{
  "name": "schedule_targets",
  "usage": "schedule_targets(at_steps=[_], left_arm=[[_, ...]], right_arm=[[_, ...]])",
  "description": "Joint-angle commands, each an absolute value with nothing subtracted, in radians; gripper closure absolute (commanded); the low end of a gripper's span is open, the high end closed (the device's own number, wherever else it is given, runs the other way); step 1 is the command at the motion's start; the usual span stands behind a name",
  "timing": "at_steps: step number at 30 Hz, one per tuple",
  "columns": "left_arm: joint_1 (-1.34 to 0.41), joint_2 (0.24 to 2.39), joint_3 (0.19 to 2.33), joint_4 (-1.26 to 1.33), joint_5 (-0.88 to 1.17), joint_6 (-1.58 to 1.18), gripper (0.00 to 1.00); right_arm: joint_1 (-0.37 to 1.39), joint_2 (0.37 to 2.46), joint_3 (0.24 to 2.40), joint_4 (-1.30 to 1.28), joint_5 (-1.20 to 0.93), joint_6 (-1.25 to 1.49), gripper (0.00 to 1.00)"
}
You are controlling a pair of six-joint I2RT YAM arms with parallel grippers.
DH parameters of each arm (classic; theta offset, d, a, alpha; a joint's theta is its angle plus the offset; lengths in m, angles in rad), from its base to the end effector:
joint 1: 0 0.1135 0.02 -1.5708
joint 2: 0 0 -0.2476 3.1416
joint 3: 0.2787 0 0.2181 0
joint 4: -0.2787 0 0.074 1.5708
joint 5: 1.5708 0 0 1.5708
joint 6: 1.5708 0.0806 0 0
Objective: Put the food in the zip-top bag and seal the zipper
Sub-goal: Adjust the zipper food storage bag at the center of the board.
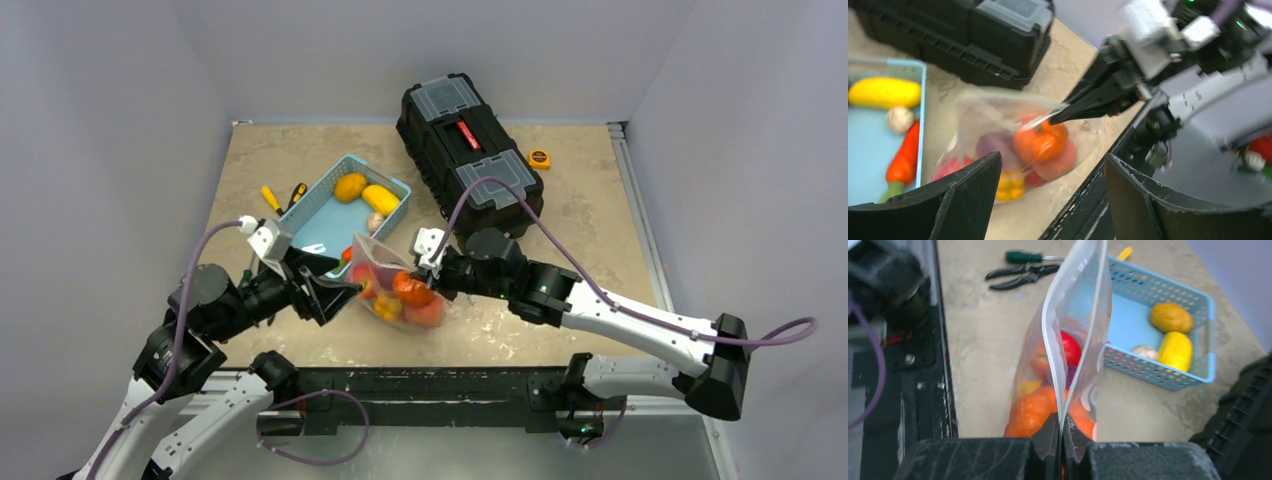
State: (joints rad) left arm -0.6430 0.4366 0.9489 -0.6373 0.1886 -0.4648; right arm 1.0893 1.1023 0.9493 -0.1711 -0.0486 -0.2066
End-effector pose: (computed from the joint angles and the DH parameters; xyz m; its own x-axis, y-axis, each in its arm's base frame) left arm 0.0717 -0.0726 0.3542 -0.4199 -0.2355 -0.8765 0.6148 0.6365 -0.4656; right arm 0.1221 0.2420 0.3126 0.0416 -0.3628 -0.9310 -0.9176 0.3549 -0.1793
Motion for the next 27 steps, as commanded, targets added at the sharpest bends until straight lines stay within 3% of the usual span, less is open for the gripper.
schedule_targets(at_steps=[1,10,21,27], left_arm=[[-0.646,0.520,1.015,-0.535,0.544,0.001,0.26],[-0.648,0.716,1.061,-0.713,0.744,0.610,0.19],[-0.648,0.709,0.827,-0.541,0.832,0.591,0.17],[-0.661,0.718,0.804,-0.543,0.764,0.600,0.25]], right_arm=[[1.071,1.186,0.988,-0.152,-0.353,-0.397,1.00],[1.069,1.222,1.000,-0.201,-0.526,-0.457,1.00],[1.069,1.217,1.012,-0.158,-0.531,-0.443,1.00],[1.069,1.194,0.991,-0.113,-0.503,-0.422,1.00]])
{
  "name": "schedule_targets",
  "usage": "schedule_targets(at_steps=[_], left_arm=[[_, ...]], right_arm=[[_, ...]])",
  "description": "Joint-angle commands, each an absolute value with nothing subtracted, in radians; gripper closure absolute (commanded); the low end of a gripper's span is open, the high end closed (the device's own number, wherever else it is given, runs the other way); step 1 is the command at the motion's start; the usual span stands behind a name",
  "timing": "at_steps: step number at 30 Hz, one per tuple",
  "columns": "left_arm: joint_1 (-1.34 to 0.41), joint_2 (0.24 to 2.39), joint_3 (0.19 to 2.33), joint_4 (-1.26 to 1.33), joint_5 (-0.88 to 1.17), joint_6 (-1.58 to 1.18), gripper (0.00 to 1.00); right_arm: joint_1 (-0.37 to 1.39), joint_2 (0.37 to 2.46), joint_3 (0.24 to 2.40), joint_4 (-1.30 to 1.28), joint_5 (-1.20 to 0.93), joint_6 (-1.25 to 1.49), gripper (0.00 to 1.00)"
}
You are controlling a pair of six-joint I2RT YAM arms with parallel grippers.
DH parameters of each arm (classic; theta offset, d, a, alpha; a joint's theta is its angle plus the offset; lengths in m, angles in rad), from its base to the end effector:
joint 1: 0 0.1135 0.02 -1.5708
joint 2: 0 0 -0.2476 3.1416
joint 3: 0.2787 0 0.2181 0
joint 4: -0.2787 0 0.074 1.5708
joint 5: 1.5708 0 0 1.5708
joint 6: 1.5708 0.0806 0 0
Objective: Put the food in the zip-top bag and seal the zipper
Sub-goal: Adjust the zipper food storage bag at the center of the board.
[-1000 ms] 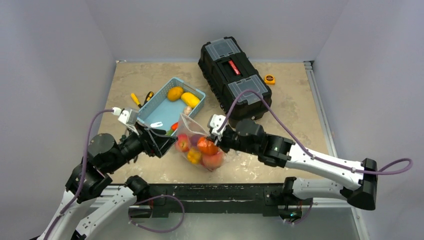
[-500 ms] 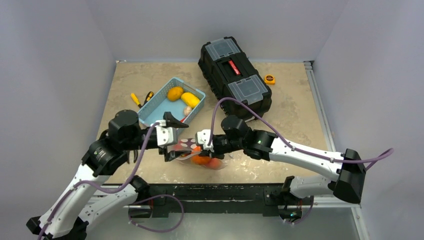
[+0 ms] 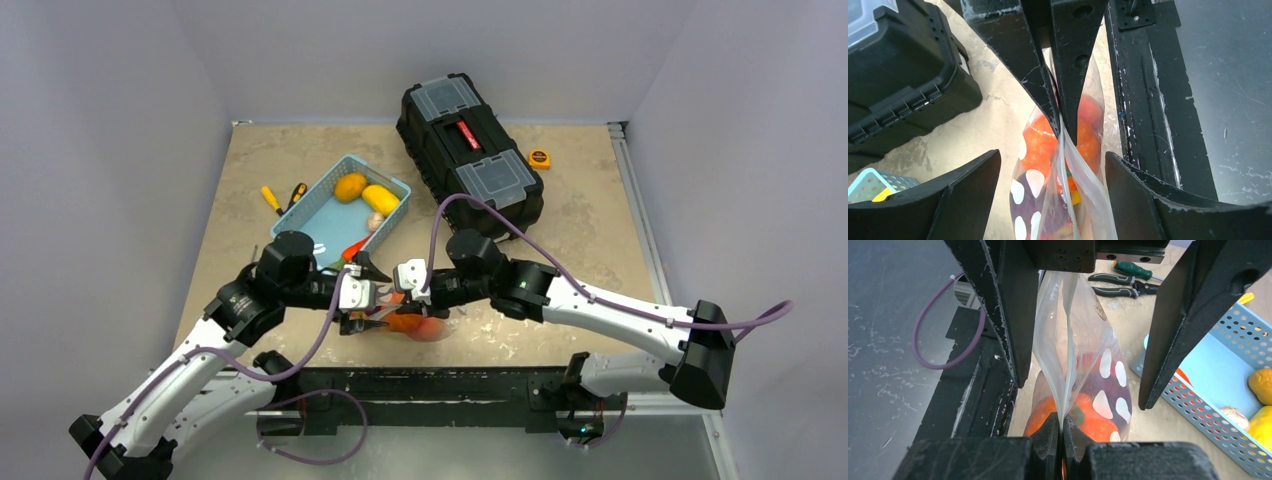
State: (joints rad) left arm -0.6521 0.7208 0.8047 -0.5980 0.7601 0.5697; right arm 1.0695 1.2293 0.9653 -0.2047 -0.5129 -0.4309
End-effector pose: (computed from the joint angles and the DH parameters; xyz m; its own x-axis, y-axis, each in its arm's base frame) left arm 0.0881 -0.1371 0.2892 0.1653 0.3656 -0.9160 0.9827 0.0175 0.1844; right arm 0.1017 0.2679 0.2849 0.2098 -0.3745 -0.9032 -0.9761 -0.1338 -0.1712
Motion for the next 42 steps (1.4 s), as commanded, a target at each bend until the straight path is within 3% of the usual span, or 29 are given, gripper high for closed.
schedule_targets(at_steps=[1,4,9,12,16,23,30,34,42], left_arm=[[-0.662,0.719,0.803,-0.546,0.778,0.604,0.25],[-0.666,0.739,0.814,-0.561,0.791,0.617,0.34],[-0.670,0.794,0.848,-0.599,0.766,0.625,0.66],[-0.670,0.807,0.856,-0.604,0.722,0.627,0.99],[-0.670,0.787,0.840,-0.577,0.694,0.615,1.00],[-0.671,0.791,0.838,-0.552,0.682,0.583,1.00],[-0.670,0.792,0.836,-0.531,0.665,0.549,1.00],[-0.671,0.793,0.834,-0.524,0.653,0.537,1.00],[-0.669,0.769,0.826,-0.509,0.637,0.519,1.00]], right_arm=[[1.070,1.191,0.984,-0.096,-0.492,-0.412,1.00],[1.068,1.190,0.985,-0.086,-0.471,-0.400,1.00],[1.069,1.182,0.991,-0.094,-0.448,-0.397,1.00],[1.069,1.159,0.980,-0.085,-0.417,-0.385,0.96],[1.069,1.100,0.928,-0.023,-0.314,-0.275,0.58],[1.054,0.889,0.710,0.152,-0.038,0.021,0.16],[1.025,0.670,0.447,0.332,0.062,0.360,0.06],[1.025,0.596,0.354,0.415,0.031,0.422,0.02],[1.026,0.480,0.218,0.484,0.015,0.405,0.05]])
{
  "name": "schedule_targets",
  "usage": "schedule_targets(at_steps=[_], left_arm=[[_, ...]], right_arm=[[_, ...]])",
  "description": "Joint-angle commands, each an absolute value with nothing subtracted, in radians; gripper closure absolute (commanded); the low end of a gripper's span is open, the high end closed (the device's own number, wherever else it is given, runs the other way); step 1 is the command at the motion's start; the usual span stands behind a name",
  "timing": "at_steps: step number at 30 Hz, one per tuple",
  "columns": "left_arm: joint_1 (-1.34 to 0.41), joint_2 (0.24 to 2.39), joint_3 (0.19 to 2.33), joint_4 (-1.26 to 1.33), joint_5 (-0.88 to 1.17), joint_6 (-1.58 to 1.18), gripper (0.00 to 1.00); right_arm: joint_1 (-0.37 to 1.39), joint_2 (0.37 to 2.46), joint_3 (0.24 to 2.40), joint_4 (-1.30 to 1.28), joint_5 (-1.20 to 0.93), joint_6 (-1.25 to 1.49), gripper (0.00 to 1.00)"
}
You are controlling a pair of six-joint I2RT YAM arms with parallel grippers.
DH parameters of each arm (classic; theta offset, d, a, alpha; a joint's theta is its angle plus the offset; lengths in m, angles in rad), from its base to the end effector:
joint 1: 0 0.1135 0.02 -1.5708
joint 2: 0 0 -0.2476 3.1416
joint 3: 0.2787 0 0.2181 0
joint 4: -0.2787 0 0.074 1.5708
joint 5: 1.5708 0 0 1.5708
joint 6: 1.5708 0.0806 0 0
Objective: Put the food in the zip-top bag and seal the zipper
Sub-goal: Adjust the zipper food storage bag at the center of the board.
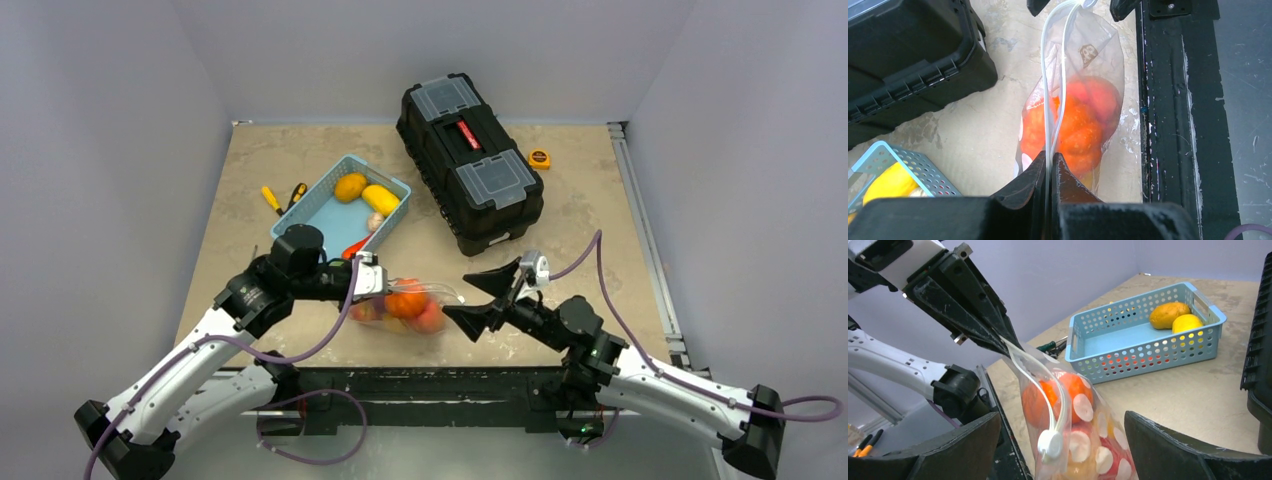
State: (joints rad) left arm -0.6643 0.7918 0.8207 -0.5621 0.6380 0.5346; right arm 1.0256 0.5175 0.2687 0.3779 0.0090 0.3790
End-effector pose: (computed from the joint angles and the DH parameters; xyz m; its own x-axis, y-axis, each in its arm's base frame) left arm 0.1069 -0.1447 0.2852 0.1137 0.4308 -0.8953 0.9775 0.1125 0.1783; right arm 0.0920 0.1502 0.2624 -0.2526 0.2970 -0.9209 -0.8147 0.4481 0.3680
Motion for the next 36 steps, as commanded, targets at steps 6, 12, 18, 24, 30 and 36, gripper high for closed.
schedule_targets(at_steps=[6,12,18,24,30,36], left_arm=[[-0.669,0.754,0.829,-0.512,0.669,0.517,1.00],[-0.669,0.751,0.828,-0.522,0.690,0.525,1.00],[-0.669,0.749,0.828,-0.535,0.698,0.535,1.00],[-0.669,0.765,0.871,-0.515,0.676,0.458,0.38],[-0.708,0.902,1.082,-0.568,0.747,0.386,0.00],[-0.851,1.003,1.194,-0.688,0.636,0.532,0.00]], right_arm=[[1.026,0.489,0.193,0.550,0.004,0.400,0.21],[1.026,0.595,0.248,0.561,-0.011,0.290,0.40],[1.026,0.635,0.333,0.488,0.036,0.195,0.79],[1.025,0.641,0.449,0.325,-0.080,0.096,1.00],[1.024,0.764,0.598,0.198,-0.248,0.022,1.00],[1.025,0.851,0.683,0.156,-0.340,0.007,1.00]])
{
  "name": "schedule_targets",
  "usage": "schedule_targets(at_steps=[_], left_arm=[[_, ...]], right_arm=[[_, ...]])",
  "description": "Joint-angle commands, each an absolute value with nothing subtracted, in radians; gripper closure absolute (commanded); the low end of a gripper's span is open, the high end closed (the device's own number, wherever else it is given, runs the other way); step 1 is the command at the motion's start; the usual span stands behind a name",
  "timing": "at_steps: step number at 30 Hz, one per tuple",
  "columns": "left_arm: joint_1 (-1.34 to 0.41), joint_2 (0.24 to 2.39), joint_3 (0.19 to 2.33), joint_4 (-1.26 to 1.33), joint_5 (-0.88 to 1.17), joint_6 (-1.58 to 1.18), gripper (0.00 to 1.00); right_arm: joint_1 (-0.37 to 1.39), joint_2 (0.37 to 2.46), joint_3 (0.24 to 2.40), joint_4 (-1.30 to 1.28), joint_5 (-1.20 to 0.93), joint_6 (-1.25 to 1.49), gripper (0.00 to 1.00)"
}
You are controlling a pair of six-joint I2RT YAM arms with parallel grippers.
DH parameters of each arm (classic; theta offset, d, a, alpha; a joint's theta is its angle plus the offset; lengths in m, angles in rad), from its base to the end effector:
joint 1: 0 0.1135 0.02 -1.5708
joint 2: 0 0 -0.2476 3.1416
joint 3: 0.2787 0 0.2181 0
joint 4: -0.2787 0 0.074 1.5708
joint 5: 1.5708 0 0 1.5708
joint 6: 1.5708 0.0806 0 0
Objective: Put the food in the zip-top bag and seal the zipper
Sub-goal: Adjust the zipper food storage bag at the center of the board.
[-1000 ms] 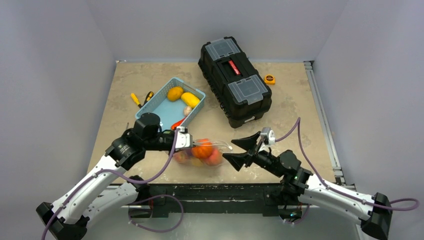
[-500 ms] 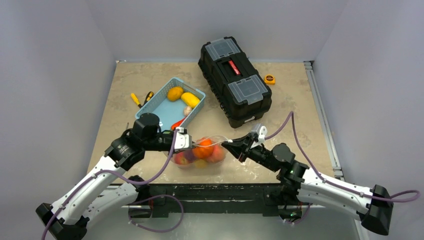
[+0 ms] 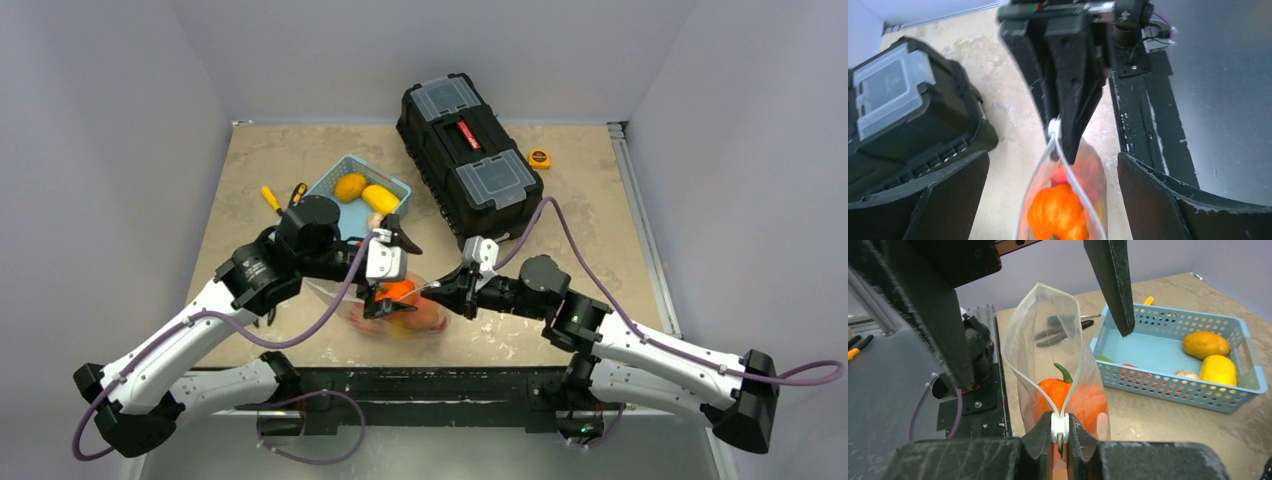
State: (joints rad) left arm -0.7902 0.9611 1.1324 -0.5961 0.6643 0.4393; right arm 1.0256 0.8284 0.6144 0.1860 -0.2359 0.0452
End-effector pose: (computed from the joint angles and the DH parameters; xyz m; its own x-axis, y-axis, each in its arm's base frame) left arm 0.1053 -0.1770 0.3547 0.1436 0.3309 -0.9327 0.9874 0.0157 0.1575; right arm 0.0993 0.2001 0.3058 -0.0575 -0.0101 -0.9983 -0.9509 0.3052 0.0517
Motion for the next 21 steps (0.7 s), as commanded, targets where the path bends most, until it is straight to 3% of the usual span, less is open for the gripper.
schedule_targets(at_steps=[1,8,11,13,16,21], left_arm=[[-0.855,1.009,1.190,-0.703,0.655,0.549,0.00],[-0.859,0.986,1.077,-0.634,0.735,0.561,0.00],[-0.860,0.994,1.056,-0.624,0.709,0.552,0.06],[-0.861,1.008,1.069,-0.645,0.662,0.555,0.17],[-0.862,1.020,1.076,-0.655,0.598,0.543,0.44],[-0.861,1.014,1.082,-0.675,0.589,0.545,0.79]], right_arm=[[1.025,0.856,0.689,0.152,-0.347,0.008,1.00],[1.025,0.867,0.721,0.110,-0.362,-0.027,1.00],[1.025,0.867,0.731,0.099,-0.375,-0.020,1.00],[1.025,0.869,0.733,0.098,-0.382,-0.021,1.00],[1.025,0.876,0.729,0.098,-0.391,-0.030,1.00],[1.025,0.884,0.706,0.157,-0.378,-0.023,0.99]])
